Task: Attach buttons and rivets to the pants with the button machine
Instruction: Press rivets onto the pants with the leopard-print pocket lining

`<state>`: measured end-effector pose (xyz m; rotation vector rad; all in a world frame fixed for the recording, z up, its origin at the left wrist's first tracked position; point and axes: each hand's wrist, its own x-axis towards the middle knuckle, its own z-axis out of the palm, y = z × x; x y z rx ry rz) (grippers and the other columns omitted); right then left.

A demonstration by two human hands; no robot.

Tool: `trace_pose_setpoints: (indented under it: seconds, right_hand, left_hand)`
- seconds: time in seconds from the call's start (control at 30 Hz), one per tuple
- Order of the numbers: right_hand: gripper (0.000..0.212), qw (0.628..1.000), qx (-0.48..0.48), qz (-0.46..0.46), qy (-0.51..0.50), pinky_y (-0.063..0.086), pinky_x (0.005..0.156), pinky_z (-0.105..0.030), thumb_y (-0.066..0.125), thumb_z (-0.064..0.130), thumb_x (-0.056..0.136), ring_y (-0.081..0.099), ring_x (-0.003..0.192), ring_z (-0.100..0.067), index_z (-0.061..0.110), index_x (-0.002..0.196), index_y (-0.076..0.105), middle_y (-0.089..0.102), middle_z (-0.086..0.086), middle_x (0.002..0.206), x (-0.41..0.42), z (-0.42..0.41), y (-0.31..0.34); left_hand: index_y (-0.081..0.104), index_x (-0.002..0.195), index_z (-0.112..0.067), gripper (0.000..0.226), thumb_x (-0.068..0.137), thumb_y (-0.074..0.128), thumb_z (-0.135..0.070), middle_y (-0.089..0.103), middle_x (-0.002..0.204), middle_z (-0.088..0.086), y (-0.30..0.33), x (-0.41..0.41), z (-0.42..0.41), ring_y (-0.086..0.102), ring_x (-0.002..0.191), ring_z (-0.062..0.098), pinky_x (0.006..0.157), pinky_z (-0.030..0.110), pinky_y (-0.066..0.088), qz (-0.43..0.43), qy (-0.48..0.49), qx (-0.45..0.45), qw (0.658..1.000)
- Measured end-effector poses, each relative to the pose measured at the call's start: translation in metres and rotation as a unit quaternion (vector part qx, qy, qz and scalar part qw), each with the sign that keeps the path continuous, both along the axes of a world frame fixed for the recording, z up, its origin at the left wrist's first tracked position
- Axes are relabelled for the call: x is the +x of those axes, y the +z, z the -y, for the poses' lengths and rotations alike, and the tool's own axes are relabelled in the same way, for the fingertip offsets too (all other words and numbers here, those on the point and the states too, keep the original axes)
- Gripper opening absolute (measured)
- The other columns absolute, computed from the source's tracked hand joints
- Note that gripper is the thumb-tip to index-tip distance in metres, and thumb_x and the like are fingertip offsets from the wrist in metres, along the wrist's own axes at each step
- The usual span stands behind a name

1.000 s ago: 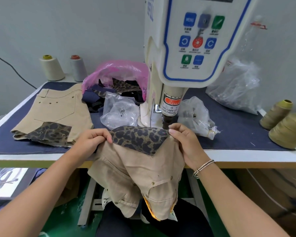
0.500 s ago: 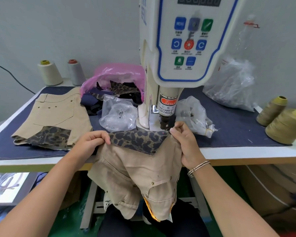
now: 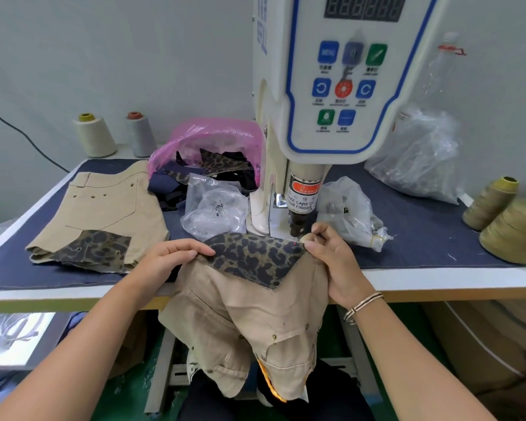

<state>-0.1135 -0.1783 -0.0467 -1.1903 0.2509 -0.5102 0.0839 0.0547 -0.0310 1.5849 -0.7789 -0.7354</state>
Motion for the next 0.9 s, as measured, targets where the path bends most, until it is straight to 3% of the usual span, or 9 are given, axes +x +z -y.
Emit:
trace_pose_setpoints:
  seconds: [0.2, 0.37, 0.47, 0.6, 0.73, 0.9]
  right_hand:
    - [0.019, 0.999, -0.045, -0.018, 0.0, 0.049, 0.075, -0.023, 0.064, 0.014, 0.078, 0.058, 0.076, -0.006, 0.033, 0.082, 0.064, 0.062, 0.007, 0.077, 0.002, -0.001, 0.002]
    - [0.019, 0.996, -0.083, -0.02, -0.011, 0.048, 0.065, -0.016, 0.062, 0.012, 0.082, 0.06, 0.069, -0.002, 0.028, 0.093, 0.063, 0.064, 0.009, 0.072, 0.001, -0.002, 0.001]
    - [0.025, 0.998, -0.059, -0.008, -0.033, 0.046, 0.067, -0.018, 0.059, 0.006, 0.087, 0.051, 0.065, -0.003, 0.029, 0.095, 0.062, 0.053, 0.01, 0.067, 0.001, 0.003, -0.002]
    - [0.023, 0.998, -0.038, -0.003, -0.049, 0.044, 0.075, -0.026, 0.054, 0.0, 0.09, 0.05, 0.068, -0.006, 0.022, 0.095, 0.056, 0.052, 0.007, 0.069, 0.004, 0.006, -0.002]
    - [0.02, 0.998, -0.028, -0.013, -0.062, 0.038, 0.08, -0.032, 0.055, 0.001, 0.089, 0.044, 0.071, -0.01, 0.019, 0.094, 0.052, 0.046, 0.004, 0.071, 0.005, 0.003, -0.003]
    - [0.019, 0.998, 0.0, -0.004, -0.056, 0.042, 0.079, -0.031, 0.062, 0.008, 0.082, 0.046, 0.073, -0.011, 0.02, 0.092, 0.052, 0.046, 0.002, 0.073, 0.003, 0.001, -0.005]
  left_hand:
    - [0.077, 0.095, -0.026, 0.029, 0.094, 0.053, -0.01, 0.074, 0.099, -0.008, 0.002, -0.001, -0.001, 0.067, 0.088, 0.002, 0.066, 0.008, 0.048, -0.014, 0.003, 0.011, 1.0]
    - [0.077, 0.094, -0.029, 0.031, 0.094, 0.053, -0.01, 0.073, 0.099, -0.006, 0.002, -0.001, -0.002, 0.067, 0.089, 0.004, 0.068, 0.012, 0.05, -0.017, 0.003, 0.011, 1.0]
    - [0.077, 0.094, -0.029, 0.03, 0.093, 0.054, -0.01, 0.074, 0.098, -0.005, 0.001, 0.0, -0.001, 0.068, 0.088, 0.006, 0.067, 0.012, 0.05, -0.028, 0.0, 0.002, 1.0]
    - [0.077, 0.094, -0.027, 0.028, 0.088, 0.058, -0.007, 0.074, 0.097, -0.003, 0.0, 0.002, 0.0, 0.068, 0.089, 0.007, 0.07, 0.013, 0.052, -0.047, 0.007, -0.03, 0.998]
    - [0.075, 0.088, -0.027, 0.02, 0.081, 0.062, -0.013, 0.071, 0.087, -0.005, -0.003, 0.005, -0.001, 0.066, 0.083, 0.006, 0.072, 0.015, 0.051, -0.047, 0.008, -0.038, 0.998]
    - [0.072, 0.084, -0.025, 0.014, 0.074, 0.076, -0.015, 0.068, 0.086, -0.002, -0.006, 0.01, -0.002, 0.064, 0.082, 0.009, 0.077, 0.025, 0.047, -0.047, -0.008, -0.029, 0.998]
